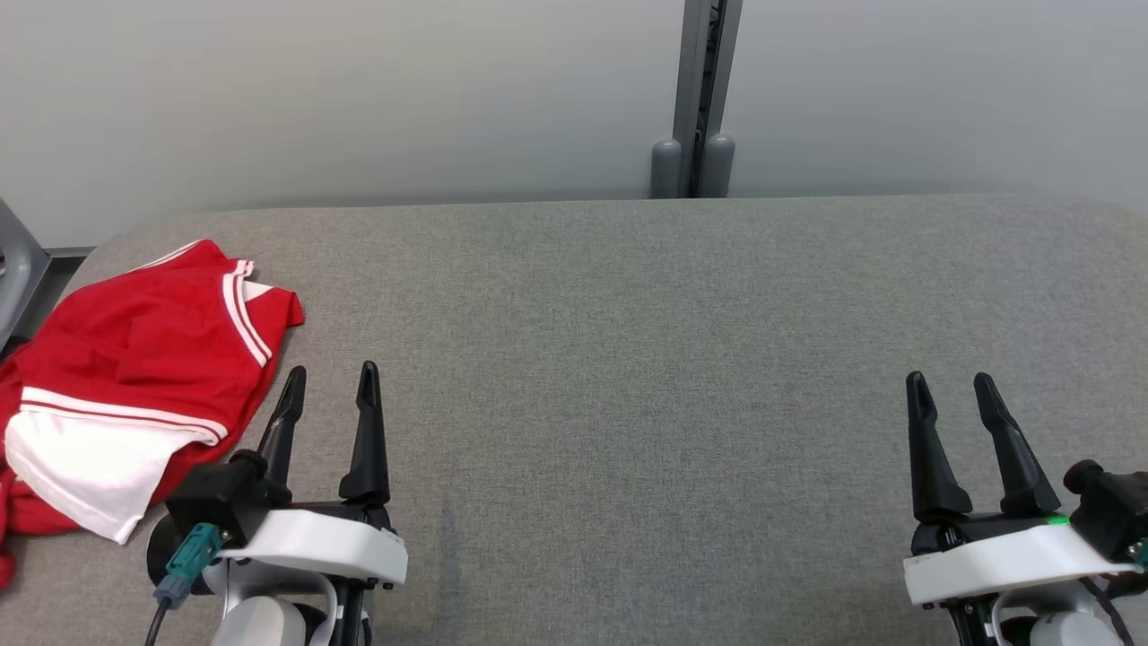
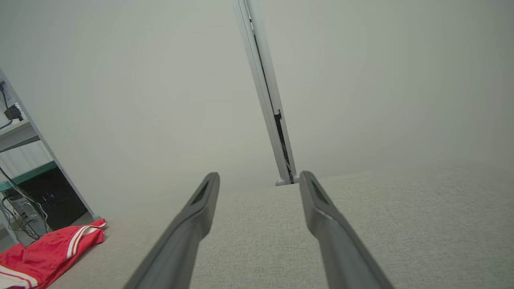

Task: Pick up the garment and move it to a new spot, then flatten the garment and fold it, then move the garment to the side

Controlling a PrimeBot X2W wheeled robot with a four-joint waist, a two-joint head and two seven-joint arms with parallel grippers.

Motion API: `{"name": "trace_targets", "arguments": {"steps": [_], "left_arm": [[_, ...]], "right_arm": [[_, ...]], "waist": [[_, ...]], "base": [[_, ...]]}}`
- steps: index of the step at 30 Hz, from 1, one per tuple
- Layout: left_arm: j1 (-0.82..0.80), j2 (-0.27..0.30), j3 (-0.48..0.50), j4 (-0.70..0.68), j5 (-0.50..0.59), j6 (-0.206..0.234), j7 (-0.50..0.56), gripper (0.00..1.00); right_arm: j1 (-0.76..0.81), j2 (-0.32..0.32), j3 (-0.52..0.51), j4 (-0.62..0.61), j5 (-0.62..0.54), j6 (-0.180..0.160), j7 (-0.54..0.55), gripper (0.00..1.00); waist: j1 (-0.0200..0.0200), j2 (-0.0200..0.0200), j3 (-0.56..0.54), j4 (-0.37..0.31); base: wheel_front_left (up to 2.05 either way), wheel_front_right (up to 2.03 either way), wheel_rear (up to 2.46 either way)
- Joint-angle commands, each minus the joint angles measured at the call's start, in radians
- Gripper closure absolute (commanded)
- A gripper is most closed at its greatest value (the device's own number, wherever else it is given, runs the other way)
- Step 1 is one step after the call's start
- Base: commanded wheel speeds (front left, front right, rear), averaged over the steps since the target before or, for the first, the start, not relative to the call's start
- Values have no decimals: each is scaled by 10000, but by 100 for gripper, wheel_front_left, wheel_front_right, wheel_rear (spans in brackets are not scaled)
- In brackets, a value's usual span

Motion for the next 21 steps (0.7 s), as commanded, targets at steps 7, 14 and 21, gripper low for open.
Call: {"name": "trace_targets", "arguments": {"steps": [7,14,21], "left_arm": [[-240,72,-64,12,781,124,-204,0],[-275,77,-96,72,1348,171,-342,0],[-282,80,-165,117,1847,241,-449,0]], "right_arm": [[40,-57,-59,-14,-707,42,-182,0],[74,-7,-115,-60,-1211,43,-228,0],[68,16,-61,-106,-1655,35,-308,0]], "waist": [[0,-1,-20,-2],[0,-1,-7,15],[0,-1,-13,43]], "base": [[0,0,0],[0,0,0],[0,0,0]]}}
